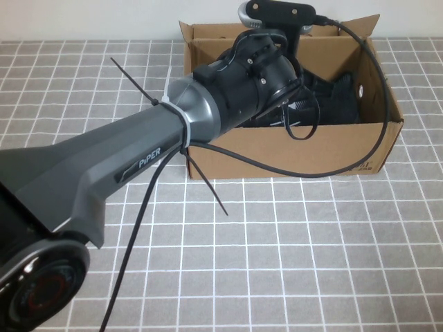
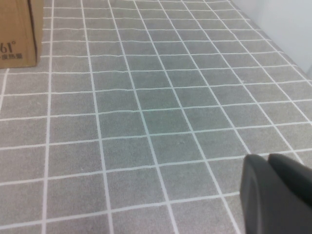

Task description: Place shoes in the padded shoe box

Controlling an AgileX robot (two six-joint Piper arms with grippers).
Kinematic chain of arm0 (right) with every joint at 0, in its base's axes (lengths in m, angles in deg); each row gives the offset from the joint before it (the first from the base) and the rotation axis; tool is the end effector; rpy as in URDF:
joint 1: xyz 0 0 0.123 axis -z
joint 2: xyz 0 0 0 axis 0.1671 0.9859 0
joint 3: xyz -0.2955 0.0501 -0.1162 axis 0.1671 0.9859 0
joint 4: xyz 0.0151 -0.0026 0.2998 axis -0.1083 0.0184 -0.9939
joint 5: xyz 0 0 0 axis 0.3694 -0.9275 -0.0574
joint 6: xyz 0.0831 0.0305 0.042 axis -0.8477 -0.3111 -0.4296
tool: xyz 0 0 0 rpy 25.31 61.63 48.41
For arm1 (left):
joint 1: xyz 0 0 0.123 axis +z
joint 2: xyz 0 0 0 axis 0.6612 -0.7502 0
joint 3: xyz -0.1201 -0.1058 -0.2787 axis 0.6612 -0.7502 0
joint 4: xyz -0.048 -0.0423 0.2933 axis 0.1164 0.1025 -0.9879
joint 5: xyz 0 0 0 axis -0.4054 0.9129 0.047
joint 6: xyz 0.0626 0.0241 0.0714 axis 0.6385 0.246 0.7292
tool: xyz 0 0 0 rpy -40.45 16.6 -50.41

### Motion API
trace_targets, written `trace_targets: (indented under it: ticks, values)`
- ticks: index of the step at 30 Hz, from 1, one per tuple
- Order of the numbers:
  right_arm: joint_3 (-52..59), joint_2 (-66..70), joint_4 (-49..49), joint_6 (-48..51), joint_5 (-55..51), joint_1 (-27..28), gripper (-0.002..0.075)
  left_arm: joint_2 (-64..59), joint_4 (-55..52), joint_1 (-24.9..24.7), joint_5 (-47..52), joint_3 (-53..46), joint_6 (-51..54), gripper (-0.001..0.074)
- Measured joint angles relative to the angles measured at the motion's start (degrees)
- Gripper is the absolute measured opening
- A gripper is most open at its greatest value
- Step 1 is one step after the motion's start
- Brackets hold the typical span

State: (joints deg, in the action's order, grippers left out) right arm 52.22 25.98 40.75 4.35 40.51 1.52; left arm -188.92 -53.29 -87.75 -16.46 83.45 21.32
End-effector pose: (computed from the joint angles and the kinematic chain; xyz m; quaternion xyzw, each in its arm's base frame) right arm 0.0693 -0.0188 0.1742 0.0662 0.7792 -0.1008 0.6151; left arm 0.4209 -0.3937 0.3022 0.1442 0.8708 -0.1065 0.4578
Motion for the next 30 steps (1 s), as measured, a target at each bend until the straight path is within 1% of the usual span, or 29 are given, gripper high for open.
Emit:
trace_targets:
  ticks: [3,8,11,14,15,18,20,23,25,28,30]
  values:
    - [0.00,0.00,0.10,0.00,0.00,0.00,-0.0006,0.00,-0.26,-0.08,-0.22,0.00,0.58,0.0046]
    - [0.00,0.00,0.35,0.00,0.00,0.00,-0.0006,0.00,-0.91,-0.46,-0.86,0.23,0.79,0.0138]
    - [0.00,0.00,1.51,0.00,0.00,0.00,-0.0006,0.23,-0.95,-0.46,0.11,0.23,1.17,0.0156]
    - [0.00,0.00,1.76,0.00,0.00,0.00,-0.0006,1.68,-0.95,-0.46,2.67,0.23,4.45,0.0151]
    - [0.00,0.00,1.76,0.00,0.00,0.00,-0.0006,2.30,-0.95,-0.46,3.39,0.23,6.77,0.0135]
    - [0.00,0.00,1.76,0.00,0.00,0.00,-0.0006,5.44,-0.95,-0.46,5.19,0.23,16.34,0.0053]
    - [0.00,0.00,1.76,0.00,0.00,0.00,-0.0006,8.28,-0.95,-0.46,6.81,0.23,24.51,0.0025]
    - [0.00,0.00,1.76,0.00,0.00,0.00,-0.0006,12.71,0.41,-0.16,10.14,0.43,35.70,0.0010]
    - [0.00,0.00,1.76,0.00,0.00,0.00,-0.0006,15.26,3.57,0.63,12.77,0.57,42.78,0.0006]
    - [0.00,0.00,1.76,0.00,0.00,0.00,-0.0006,18.95,11.01,3.29,18.46,0.57,53.85,0.0004]
    - [0.00,0.00,1.76,0.00,0.00,0.00,-0.0006,21.23,17.01,6.31,23.36,0.57,59.39,0.0003]
